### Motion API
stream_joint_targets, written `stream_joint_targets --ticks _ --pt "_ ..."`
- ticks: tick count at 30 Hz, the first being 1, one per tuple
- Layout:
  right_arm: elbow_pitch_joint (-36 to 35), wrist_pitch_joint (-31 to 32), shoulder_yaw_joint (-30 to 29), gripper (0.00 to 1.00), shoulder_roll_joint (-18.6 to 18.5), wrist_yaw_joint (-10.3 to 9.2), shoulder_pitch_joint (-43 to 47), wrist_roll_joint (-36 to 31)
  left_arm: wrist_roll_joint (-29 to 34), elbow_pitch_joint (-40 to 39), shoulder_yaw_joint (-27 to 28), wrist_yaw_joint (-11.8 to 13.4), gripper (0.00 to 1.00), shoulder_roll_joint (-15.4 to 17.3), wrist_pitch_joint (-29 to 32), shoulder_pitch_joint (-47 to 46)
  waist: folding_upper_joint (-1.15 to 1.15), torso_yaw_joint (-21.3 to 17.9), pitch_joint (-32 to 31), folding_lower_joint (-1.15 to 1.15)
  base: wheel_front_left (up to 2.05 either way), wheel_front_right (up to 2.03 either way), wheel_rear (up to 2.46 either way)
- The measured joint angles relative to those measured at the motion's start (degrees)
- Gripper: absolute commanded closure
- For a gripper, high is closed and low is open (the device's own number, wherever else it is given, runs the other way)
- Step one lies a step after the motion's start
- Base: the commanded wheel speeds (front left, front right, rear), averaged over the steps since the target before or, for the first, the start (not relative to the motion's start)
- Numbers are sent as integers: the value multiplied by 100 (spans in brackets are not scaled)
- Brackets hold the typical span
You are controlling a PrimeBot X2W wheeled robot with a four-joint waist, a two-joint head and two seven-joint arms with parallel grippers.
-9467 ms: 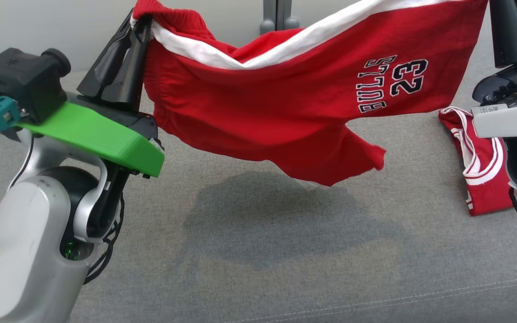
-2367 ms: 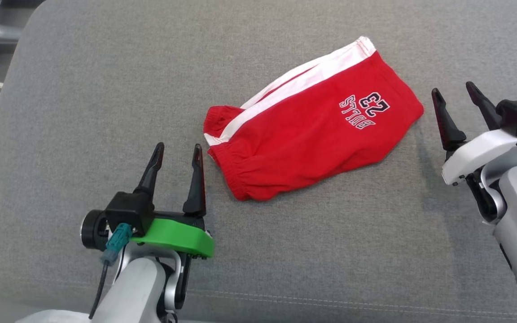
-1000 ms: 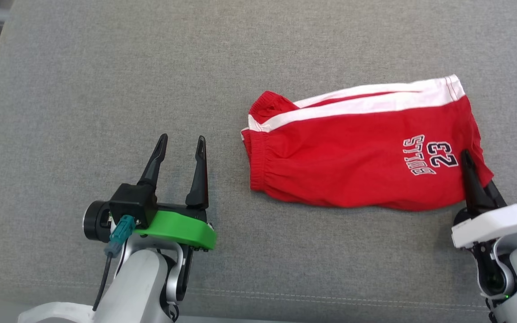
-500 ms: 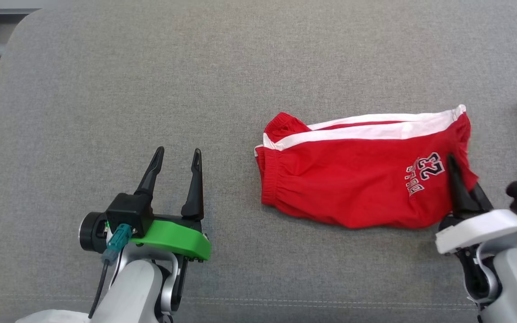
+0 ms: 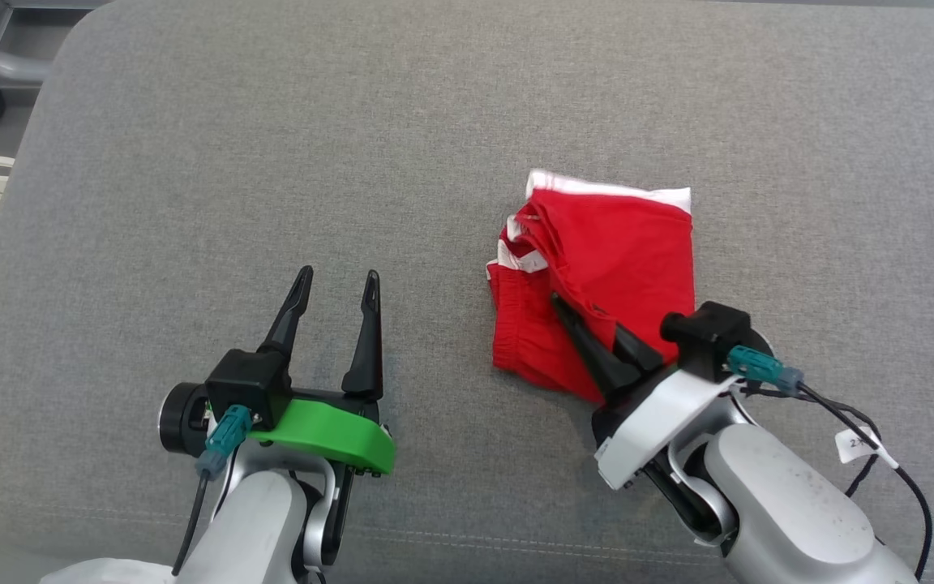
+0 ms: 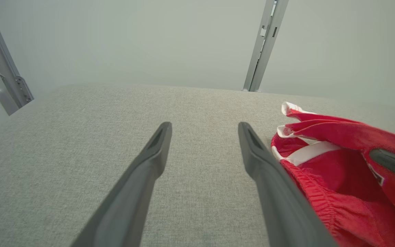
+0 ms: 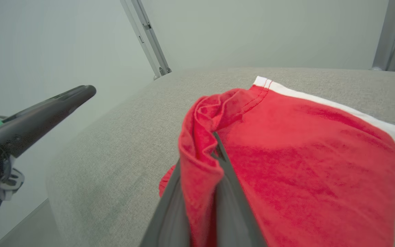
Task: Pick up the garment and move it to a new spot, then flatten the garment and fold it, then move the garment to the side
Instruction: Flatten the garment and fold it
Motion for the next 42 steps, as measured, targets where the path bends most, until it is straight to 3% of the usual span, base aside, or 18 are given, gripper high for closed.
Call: stream_joint_targets --ticks 7,8,14,17,19,25,32,37,42 --pt "652 -14 747 100 75 0 -349 357 -41 24 -40 -12 0 -64 -13 -20 0 167 93 0 0 0 0" --pt "757 -30 787 0 86 0 -387 399 -41 38 -44 -11 0 -68 -23 -25 0 183 106 0 0 0 0" --pt "691 49 1649 0 -87 1 -572 694 -51 88 -19 22 0 -73 -31 -28 0 170 142 0 0 0 0" --pt "387 9 2065 0 -390 1 -602 786 -58 93 31 57 0 -41 -33 -24 0 99 127 0 0 0 0" --pt "126 -156 1962 0 -642 0 -571 837 -59 91 59 92 0 4 -34 -21 0 5 105 0 0 0 0" --pt "-339 -386 419 0 -715 0 -31 731 -58 10 141 186 0 112 -53 -2 0 -229 22 0 0 0 0" --pt "-858 -411 -1686 0 -312 0 775 -19 -49 -135 248 269 0 278 -58 76 0 -497 -145 0 0 0 0" --pt "-837 -411 -2385 0 -188 0 1189 -376 -49 -211 266 263 0 435 -26 191 0 -622 -331 0 0 0 0" --pt "-731 -270 -2632 0 -136 0 1539 -548 34 -286 237 375 0 609 47 448 0 -724 -527 0 0 0 0"
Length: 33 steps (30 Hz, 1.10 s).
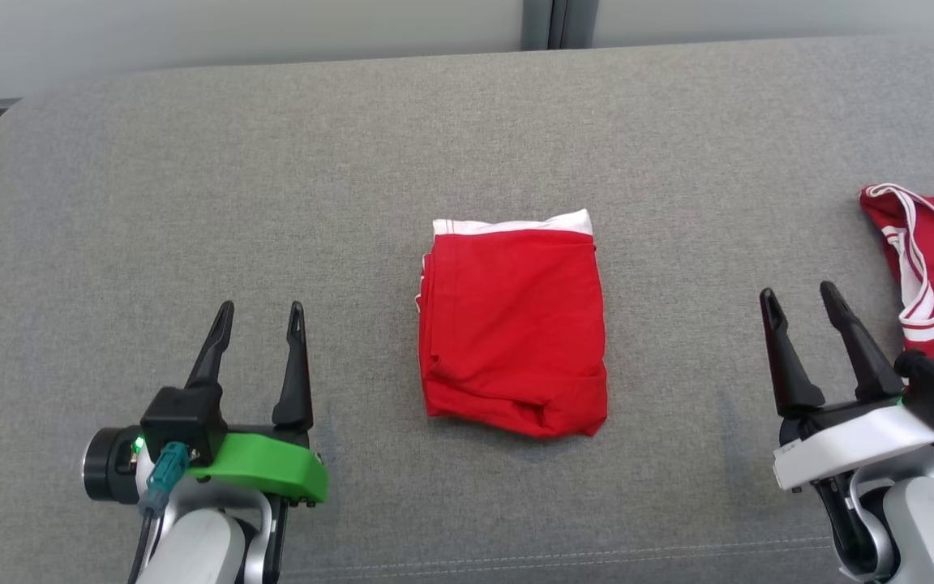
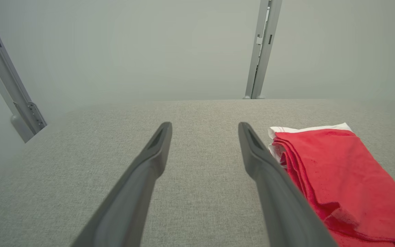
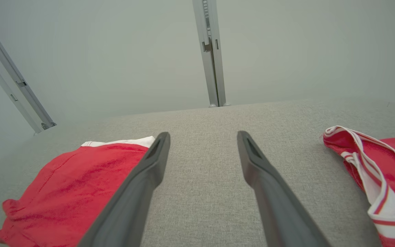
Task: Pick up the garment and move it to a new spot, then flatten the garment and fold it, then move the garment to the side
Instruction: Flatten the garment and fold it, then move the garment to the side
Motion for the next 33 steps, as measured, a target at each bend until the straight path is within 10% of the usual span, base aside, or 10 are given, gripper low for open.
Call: stream_joint_targets --ticks 22,33 --pt "207 299 -168 0 174 0 591 -64 -90 -437 -3 241 0 166 48 789 0 88 -591 0 0 0 0" --pt "1337 676 921 0 -148 0 -387 498 -77 -354 -175 163 0 -23 20 506 0 608 -325 0 0 0 0"
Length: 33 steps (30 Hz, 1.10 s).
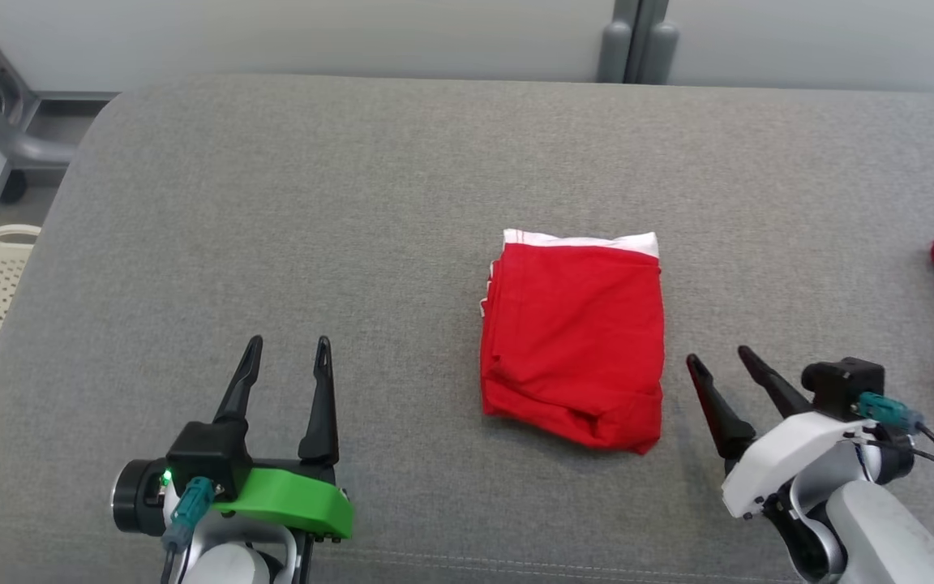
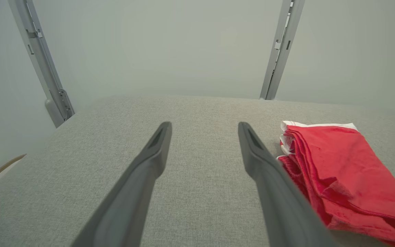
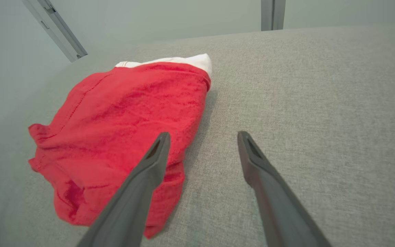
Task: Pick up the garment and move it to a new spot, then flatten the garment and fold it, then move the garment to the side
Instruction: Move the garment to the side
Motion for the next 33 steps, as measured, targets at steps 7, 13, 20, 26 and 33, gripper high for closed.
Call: stream_joint_targets --ticks 7,13,20,26,33 --pt "868 -34 826 0 7 0 -571 532 0 194 -107 -100 0 -169 -74 -160 0 407 201 0 0 0 0" --pt "1191 242 1200 0 101 0 -836 1240 0 313 -112 -147 0 -249 -108 -245 0 621 348 0 0 0 0" --pt "1149 381 1569 100 -188 0 -1057 1374 1 379 -60 -178 0 -300 -145 -290 0 535 445 0 0 0 0" --pt "957 234 1681 100 -466 2 -1116 972 62 330 -23 -209 0 -311 -153 -382 0 318 482 1 0 0 0" --pt "531 238 1553 100 -922 4 -953 232 182 77 24 -226 0 -249 -169 -556 0 -174 568 1 0 0 0"
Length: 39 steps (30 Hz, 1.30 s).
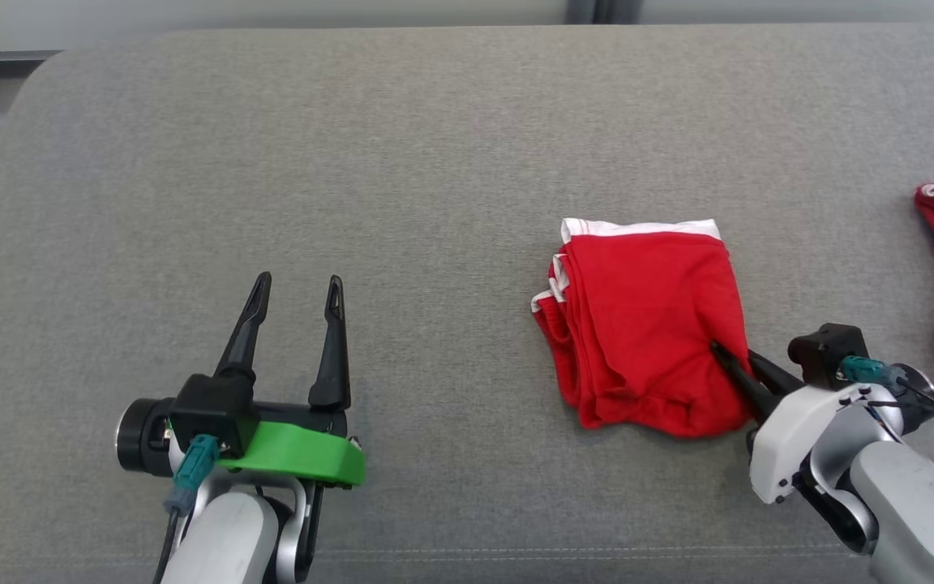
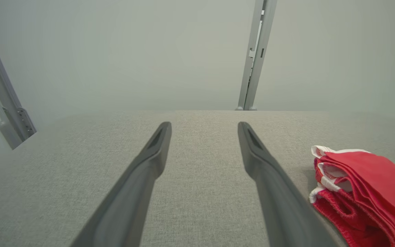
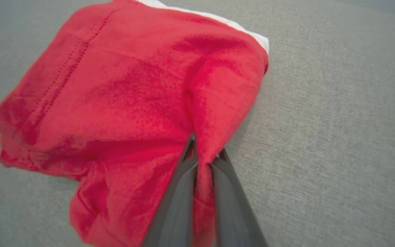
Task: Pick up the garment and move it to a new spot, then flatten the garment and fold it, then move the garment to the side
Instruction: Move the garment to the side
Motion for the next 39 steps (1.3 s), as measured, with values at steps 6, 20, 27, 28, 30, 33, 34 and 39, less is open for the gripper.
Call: stream_joint_targets --ticks 6,20,27,28,30,33,34,39 --pt "-443 104 -383 100 -335 0 309 -593 124 -135 -67 -29 0 104 125 -269 0 -739 143 0 0 0 0" --pt "-1148 -4 -528 100 -1240 1 -426 -1120 275 -315 -238 -110 0 221 438 -811 0 -2080 623 0 0 0 0" --pt "-1081 47 -661 100 -1715 1 -1194 -826 320 -309 -322 -130 0 227 457 -914 0 -2304 974 0 0 0 0" --pt "-979 38 -742 100 -1758 1 -1246 -676 325 -309 -333 -136 0 225 456 -949 0 -2313 1015 0 0 0 0" --pt "-695 -8 -851 100 -1838 0 -1330 -415 333 -312 -356 -151 0 215 455 -1017 0 -2311 1092 0 0 0 0" --pt "-234 -116 -861 100 -1926 0 -1434 -85 353 -310 -403 -172 0 198 444 -1094 0 -2257 1179 0 0 0 0" --pt "-102 -158 -798 100 -1940 0 -1499 -45 366 -316 -414 -176 0 196 428 -1118 0 -2234 1206 0 0 0 0" --pt "557 -432 -400 100 -1944 1 -1885 364 414 -314 -491 -203 0 183 430 -1235 0 -2088 1326 0 0 0 0"
